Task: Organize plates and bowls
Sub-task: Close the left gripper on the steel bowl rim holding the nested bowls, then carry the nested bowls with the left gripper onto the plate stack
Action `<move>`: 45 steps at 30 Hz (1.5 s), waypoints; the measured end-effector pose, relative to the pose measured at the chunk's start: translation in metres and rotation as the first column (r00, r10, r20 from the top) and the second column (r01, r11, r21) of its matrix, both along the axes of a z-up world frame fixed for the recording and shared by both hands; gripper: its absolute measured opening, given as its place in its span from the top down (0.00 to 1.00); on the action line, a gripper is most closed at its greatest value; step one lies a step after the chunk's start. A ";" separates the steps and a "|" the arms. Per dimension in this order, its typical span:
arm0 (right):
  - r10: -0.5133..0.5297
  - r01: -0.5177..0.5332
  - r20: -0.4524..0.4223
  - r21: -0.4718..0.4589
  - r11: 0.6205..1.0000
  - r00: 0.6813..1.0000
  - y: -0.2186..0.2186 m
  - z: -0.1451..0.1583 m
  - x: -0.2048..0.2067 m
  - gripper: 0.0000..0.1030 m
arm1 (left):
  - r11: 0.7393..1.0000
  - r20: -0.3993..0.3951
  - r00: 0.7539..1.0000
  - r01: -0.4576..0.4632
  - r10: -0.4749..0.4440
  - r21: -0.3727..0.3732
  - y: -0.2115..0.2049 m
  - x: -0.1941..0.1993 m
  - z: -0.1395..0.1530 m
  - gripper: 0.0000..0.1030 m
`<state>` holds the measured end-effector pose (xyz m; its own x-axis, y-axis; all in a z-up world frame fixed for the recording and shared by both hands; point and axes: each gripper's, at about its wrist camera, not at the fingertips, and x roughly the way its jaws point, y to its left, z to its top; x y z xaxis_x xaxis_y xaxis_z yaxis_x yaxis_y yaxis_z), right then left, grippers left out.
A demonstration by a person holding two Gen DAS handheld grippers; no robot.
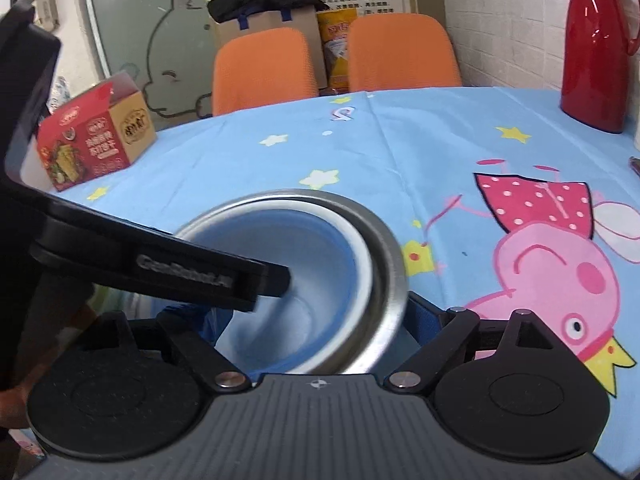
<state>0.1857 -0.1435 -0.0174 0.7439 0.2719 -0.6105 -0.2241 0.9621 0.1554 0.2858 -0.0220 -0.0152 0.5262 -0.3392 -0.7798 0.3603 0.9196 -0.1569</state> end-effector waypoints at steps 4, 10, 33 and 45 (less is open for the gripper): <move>-0.019 0.019 0.000 -0.018 1.000 1.000 0.006 0.007 -0.005 0.25 | 0.999 -0.050 0.999 -0.018 0.016 -0.046 0.000 -0.001 0.006 0.46; -0.044 0.047 0.076 -0.037 0.998 0.996 0.012 0.049 -0.015 0.22 | 0.998 0.065 0.998 -0.020 0.025 -0.064 0.007 -0.018 0.059 0.45; 0.346 -0.346 0.015 -0.028 0.938 0.938 0.180 0.037 -0.037 0.21 | 0.928 0.023 0.928 -0.371 0.372 -0.034 0.197 -0.089 0.041 0.43; 0.329 -0.329 -0.001 -0.031 0.944 0.944 0.181 0.033 -0.024 0.22 | 0.921 0.103 0.916 -0.383 0.389 -0.075 0.208 -0.086 0.040 0.30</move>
<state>0.1613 0.0375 0.0153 0.6185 0.4831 -0.6197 -0.5295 0.8390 0.1256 0.1999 0.1863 0.0251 0.7082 -0.1305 -0.6939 -0.0027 0.9823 -0.1874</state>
